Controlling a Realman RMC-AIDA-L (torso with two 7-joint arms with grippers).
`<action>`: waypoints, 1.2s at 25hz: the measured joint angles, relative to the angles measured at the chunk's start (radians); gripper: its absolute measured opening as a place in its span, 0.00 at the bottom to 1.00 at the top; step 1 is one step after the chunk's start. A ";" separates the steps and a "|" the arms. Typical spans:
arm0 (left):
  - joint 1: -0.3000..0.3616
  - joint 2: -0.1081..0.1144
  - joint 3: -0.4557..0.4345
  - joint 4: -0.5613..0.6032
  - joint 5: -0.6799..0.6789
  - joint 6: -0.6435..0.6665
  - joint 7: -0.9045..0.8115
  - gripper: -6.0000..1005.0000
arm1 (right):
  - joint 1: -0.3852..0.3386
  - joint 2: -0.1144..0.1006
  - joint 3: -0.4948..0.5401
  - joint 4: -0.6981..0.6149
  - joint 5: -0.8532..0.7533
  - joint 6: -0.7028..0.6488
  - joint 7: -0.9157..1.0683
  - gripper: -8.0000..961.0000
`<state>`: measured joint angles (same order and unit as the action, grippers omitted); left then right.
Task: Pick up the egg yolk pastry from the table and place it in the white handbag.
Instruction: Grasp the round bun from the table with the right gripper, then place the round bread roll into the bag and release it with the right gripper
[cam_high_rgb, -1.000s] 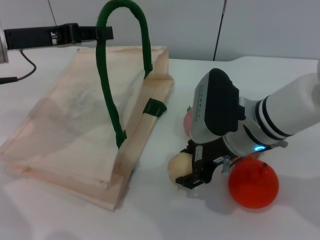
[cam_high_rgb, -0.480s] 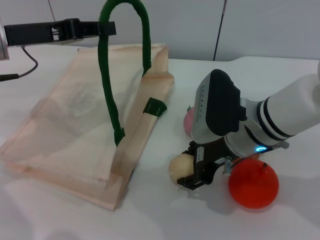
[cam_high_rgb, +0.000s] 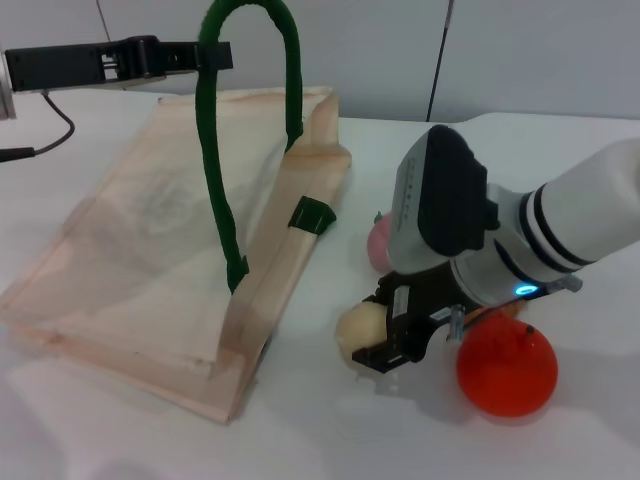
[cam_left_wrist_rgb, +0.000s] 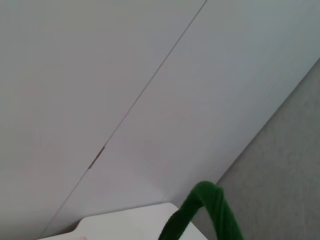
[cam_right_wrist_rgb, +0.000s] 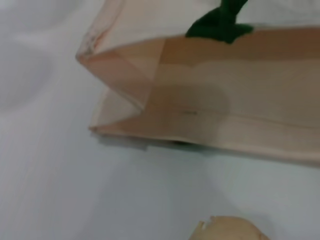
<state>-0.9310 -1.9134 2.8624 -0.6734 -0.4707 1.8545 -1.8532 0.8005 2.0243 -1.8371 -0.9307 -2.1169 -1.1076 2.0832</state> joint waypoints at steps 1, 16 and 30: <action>0.000 0.000 0.000 0.000 -0.001 0.001 0.000 0.14 | -0.003 -0.001 0.010 -0.007 -0.001 -0.007 0.000 0.69; 0.005 0.009 0.000 0.000 -0.031 0.030 -0.002 0.13 | -0.050 -0.005 0.113 -0.121 -0.009 -0.076 -0.004 0.67; -0.013 0.010 0.000 0.003 -0.080 0.093 -0.006 0.13 | 0.010 0.005 0.123 -0.153 0.028 -0.006 -0.017 0.66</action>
<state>-0.9443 -1.9035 2.8624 -0.6702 -0.5504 1.9480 -1.8591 0.8109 2.0295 -1.7146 -1.0841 -2.0893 -1.1133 2.0657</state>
